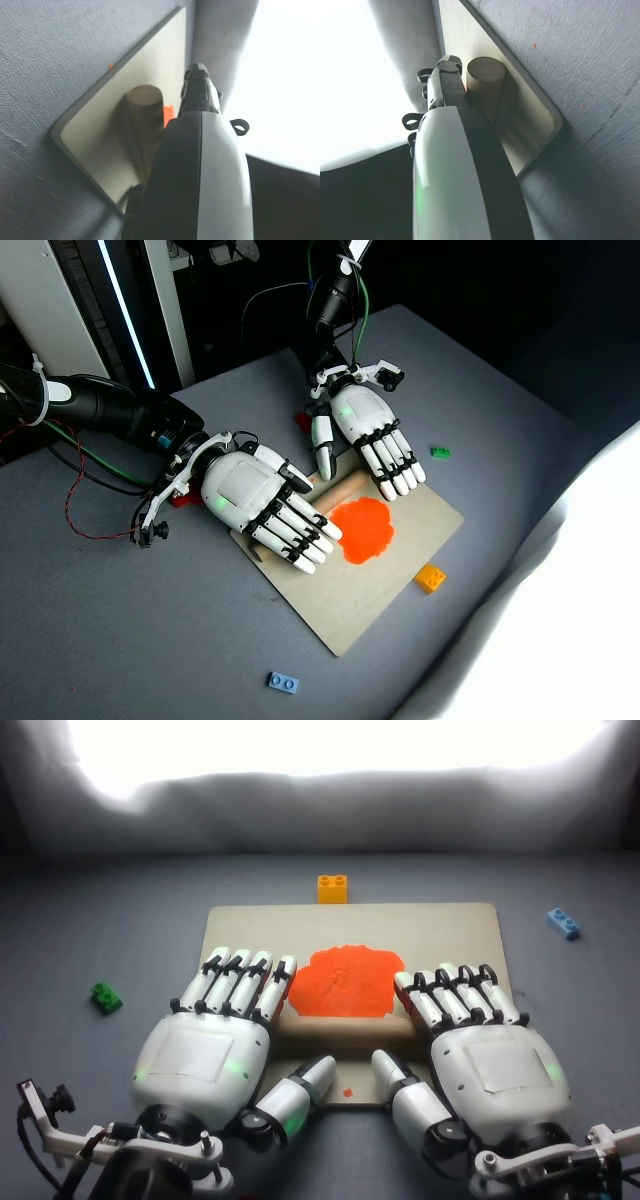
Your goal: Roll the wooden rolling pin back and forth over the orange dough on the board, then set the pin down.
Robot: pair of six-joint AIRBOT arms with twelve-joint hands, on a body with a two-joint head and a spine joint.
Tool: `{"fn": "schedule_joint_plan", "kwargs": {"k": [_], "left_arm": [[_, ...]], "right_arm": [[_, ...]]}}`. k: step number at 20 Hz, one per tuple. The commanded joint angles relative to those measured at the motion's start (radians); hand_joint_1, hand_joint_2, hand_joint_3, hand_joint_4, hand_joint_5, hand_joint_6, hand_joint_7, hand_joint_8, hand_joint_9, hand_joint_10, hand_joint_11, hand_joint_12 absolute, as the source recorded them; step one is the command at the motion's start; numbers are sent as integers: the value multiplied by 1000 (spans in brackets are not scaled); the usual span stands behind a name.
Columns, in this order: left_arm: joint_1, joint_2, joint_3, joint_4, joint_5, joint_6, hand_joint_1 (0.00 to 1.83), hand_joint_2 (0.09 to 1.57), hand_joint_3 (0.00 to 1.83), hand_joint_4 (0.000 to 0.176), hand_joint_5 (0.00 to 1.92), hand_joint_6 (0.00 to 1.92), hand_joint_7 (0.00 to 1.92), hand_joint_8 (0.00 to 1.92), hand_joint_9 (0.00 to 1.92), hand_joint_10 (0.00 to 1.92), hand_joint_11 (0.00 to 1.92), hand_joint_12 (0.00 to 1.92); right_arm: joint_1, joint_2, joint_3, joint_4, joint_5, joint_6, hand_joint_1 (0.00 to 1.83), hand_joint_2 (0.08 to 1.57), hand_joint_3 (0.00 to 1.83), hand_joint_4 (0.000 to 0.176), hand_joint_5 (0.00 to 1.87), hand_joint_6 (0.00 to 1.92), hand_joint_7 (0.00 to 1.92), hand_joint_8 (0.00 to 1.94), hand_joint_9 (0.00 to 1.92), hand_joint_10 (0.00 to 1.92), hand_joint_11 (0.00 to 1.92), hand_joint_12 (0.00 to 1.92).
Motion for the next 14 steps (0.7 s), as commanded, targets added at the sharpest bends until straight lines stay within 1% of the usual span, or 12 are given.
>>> {"fn": "schedule_joint_plan", "kwargs": {"k": [1,2,6,7,8,9,10,11,12,13,14], "left_arm": [[-7,-2,4,51,-87,-1,0,1364,10,0,14,5,22,7,5,2,0,0],[-8,-4,8,49,-86,-3,0,1365,10,0,18,6,26,8,6,2,0,0],[-12,-10,28,44,-76,-13,0,1371,12,0,0,0,0,0,0,0,0,0],[-14,-11,32,43,-76,-16,0,1371,12,0,29,12,25,10,1,0,0,0],[-16,-12,37,41,-76,-17,0,1382,12,0,105,20,79,5,16,3,0,0],[-20,-13,42,39,-76,-18,0,1382,12,0,105,20,79,5,16,3,0,0],[-23,-13,46,38,-71,-18,0,1380,11,0,148,35,97,11,10,1,0,0],[-27,-15,51,33,-66,-19,0,1379,10,0,129,25,90,7,13,2,0,0],[-29,-15,55,31,-65,-20,0,1379,10,0,129,25,90,7,13,2,0,0],[-32,-16,59,28,-64,-23,0,1374,8,0,102,12,72,0,1,0,0,0],[-35,-17,63,27,-61,-23,0,1377,9,0,90,6,68,0,0,0,0,0]], "right_arm": [[-6,1,6,-55,77,9,0,1423,0,0,231,11,231,8,144,8,0,322],[-8,1,10,-55,74,14,0,1427,0,0,193,6,198,5,110,4,0,243],[-12,2,19,-55,68,22,0,1452,7,0,198,6,185,2,114,5,0,180],[-12,3,21,-55,67,25,0,1461,11,0,192,2,188,3,114,4,0,172],[-12,3,23,-55,66,27,0,1473,11,0,169,0,155,0,86,0,0,133],[-11,2,28,-55,56,31,0,1473,11,0,169,0,155,0,86,0,0,133],[-9,1,34,-55,50,37,0,1468,4,0,205,8,197,7,126,9,0,222],[-8,-2,42,-55,47,40,0,1465,2,0,176,5,168,8,112,2,0,137],[-6,-4,47,-55,44,42,0,1465,2,0,176,5,168,8,112,2,0,137],[-4,-5,50,-55,44,44,0,1459,0,0,179,3,179,3,119,2,0,186],[-3,-5,53,-55,44,46,0,1462,1,0,171,1,170,2,109,1,0,169]]}}
